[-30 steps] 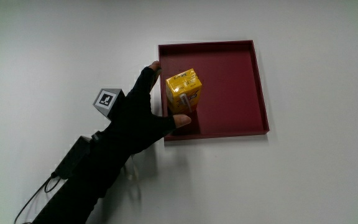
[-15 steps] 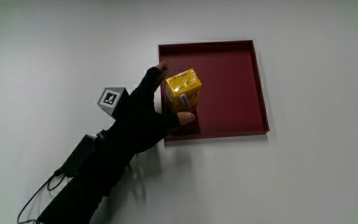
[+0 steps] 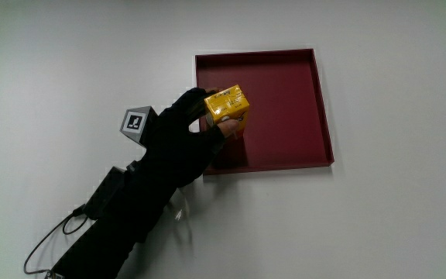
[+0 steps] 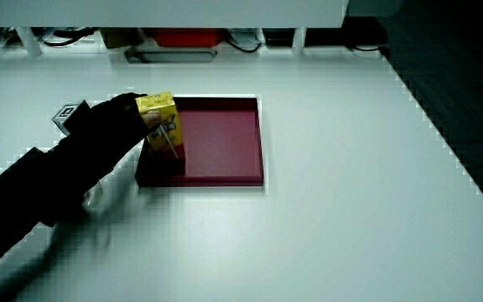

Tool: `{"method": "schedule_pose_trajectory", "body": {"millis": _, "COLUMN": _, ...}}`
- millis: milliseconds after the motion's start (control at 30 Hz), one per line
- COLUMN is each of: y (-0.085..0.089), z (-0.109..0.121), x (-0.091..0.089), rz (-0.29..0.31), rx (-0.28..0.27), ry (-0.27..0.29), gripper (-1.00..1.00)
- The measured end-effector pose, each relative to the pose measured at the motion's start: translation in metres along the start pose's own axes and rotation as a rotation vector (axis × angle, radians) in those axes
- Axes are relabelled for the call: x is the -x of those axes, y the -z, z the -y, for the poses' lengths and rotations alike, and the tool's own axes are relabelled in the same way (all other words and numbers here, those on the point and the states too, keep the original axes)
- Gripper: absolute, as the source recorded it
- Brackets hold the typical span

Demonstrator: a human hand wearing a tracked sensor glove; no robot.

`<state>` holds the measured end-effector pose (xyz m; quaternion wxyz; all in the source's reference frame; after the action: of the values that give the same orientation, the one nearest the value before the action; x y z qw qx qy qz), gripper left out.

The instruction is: Pick ice redtea

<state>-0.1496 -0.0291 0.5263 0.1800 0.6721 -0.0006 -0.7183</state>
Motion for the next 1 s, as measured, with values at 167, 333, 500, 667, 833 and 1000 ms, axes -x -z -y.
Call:
{"method": "schedule_pose_trajectory", "body": {"millis": 167, "y": -0.002, "z": 0.000, "x": 0.002, "rz": 0.002, "rx": -0.004, "ry": 0.003, "gripper": 0.88}}
{"method": "schedule_pose_trajectory", "body": {"millis": 333, "y": -0.002, "z": 0.000, "x": 0.002, "rz": 0.002, "rx": -0.008, "ry": 0.014, "gripper": 1.00}}
{"method": "schedule_pose_trajectory", "body": {"millis": 500, "y": -0.001, "z": 0.001, "x": 0.005, "rz": 0.003, "rx": -0.017, "ry": 0.030, "gripper": 1.00}}
{"method": "schedule_pose_trajectory", "body": {"millis": 667, "y": -0.002, "z": 0.004, "x": 0.005, "rz": 0.028, "rx": -0.040, "ry": 0.039, "gripper": 1.00}}
{"method": "schedule_pose_trajectory", "body": {"millis": 833, "y": -0.004, "z": 0.006, "x": -0.003, "rz": 0.064, "rx": -0.035, "ry": 0.069, "gripper": 1.00}}
{"method": "schedule_pose_trajectory", "body": {"millis": 1000, "y": -0.006, "z": 0.009, "x": -0.022, "rz": 0.108, "rx": -0.005, "ry": 0.094, "gripper": 1.00}}
